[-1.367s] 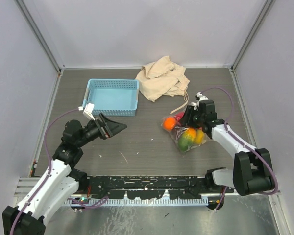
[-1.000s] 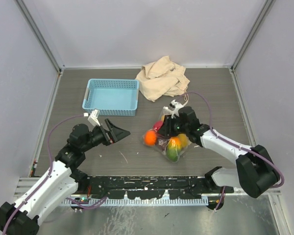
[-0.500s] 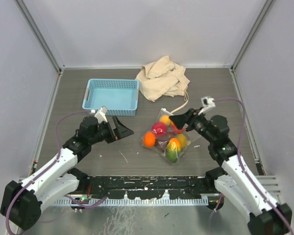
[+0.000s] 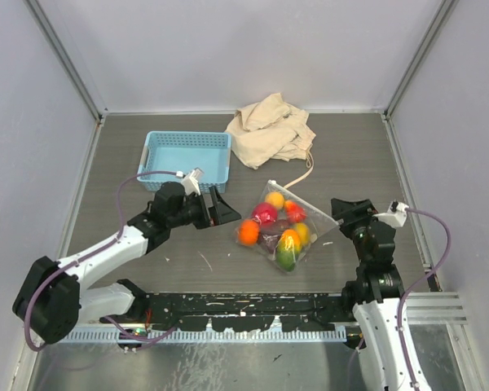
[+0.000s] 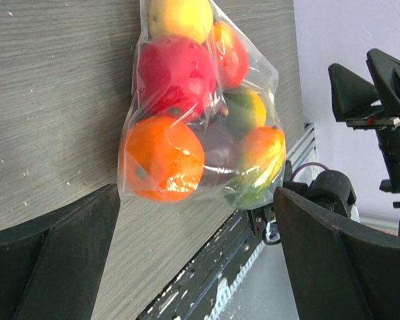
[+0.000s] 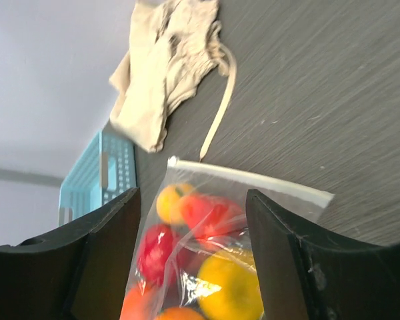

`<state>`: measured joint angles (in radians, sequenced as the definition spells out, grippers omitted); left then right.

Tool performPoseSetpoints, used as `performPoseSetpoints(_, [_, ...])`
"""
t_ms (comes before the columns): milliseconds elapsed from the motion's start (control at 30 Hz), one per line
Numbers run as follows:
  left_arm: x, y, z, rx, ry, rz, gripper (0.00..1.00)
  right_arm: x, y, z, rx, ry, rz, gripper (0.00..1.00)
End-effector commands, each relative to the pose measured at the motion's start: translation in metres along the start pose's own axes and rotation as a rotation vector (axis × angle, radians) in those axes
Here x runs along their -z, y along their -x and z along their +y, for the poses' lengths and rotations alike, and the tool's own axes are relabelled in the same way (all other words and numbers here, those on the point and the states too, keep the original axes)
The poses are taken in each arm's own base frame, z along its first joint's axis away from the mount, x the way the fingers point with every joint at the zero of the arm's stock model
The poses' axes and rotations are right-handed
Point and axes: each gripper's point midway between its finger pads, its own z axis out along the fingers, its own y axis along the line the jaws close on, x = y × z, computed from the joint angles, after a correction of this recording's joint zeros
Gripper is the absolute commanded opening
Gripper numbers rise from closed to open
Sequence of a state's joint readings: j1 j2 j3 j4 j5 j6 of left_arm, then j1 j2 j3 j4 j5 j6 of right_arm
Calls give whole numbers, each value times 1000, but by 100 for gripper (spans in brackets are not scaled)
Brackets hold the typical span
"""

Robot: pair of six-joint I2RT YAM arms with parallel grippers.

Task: Open the zip-top bag and remove the fake food
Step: Pick up the zipper food storage bag at the center of the board.

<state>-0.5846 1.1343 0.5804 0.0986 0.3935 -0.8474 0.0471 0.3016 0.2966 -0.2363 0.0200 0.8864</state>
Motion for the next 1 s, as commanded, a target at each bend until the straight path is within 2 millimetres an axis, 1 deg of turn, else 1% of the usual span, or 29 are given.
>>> performPoseSetpoints(0, [-12, 21, -26, -72, -90, -40, 100, 2, 11, -49, -121, -202, -141, 68])
performPoseSetpoints(67, [-18, 18, -25, -76, -86, -23, 100, -2, -4, -61, -180, -224, -111, 68])
performPoseSetpoints(133, [-22, 16, -23, -78, -82, -10, 100, -5, -22, -69, -227, -230, -59, 68])
performPoseSetpoints(200, [-24, 14, -22, -79, -81, 0, 100, -9, -34, -78, -264, -234, -36, 68])
performPoseSetpoints(267, [-24, 13, -21, -81, -77, 2, 100, -12, -40, -80, -300, -217, -28, 68])
performPoseSetpoints(400, [-25, 10, -18, -86, -73, 6, 100, -19, -51, -77, -368, -154, -6, 67])
performPoseSetpoints(433, [-30, 6, -11, -77, -55, 25, 100, -20, -54, -78, -380, -152, 4, 67])
performPoseSetpoints(467, [-32, 4, -8, -71, -50, 32, 100, -21, -58, -79, -388, -147, 15, 67])
performPoseSetpoints(567, [-36, -1, -6, -60, -54, 49, 100, -24, -68, -80, -403, -133, 54, 66])
performPoseSetpoints(800, [-40, -4, -7, -57, -52, 55, 99, -30, -74, -84, -340, -194, 115, 66])
performPoseSetpoints(967, [-40, -4, -7, -56, -50, 54, 98, -39, -72, -84, -365, -184, 113, 65])
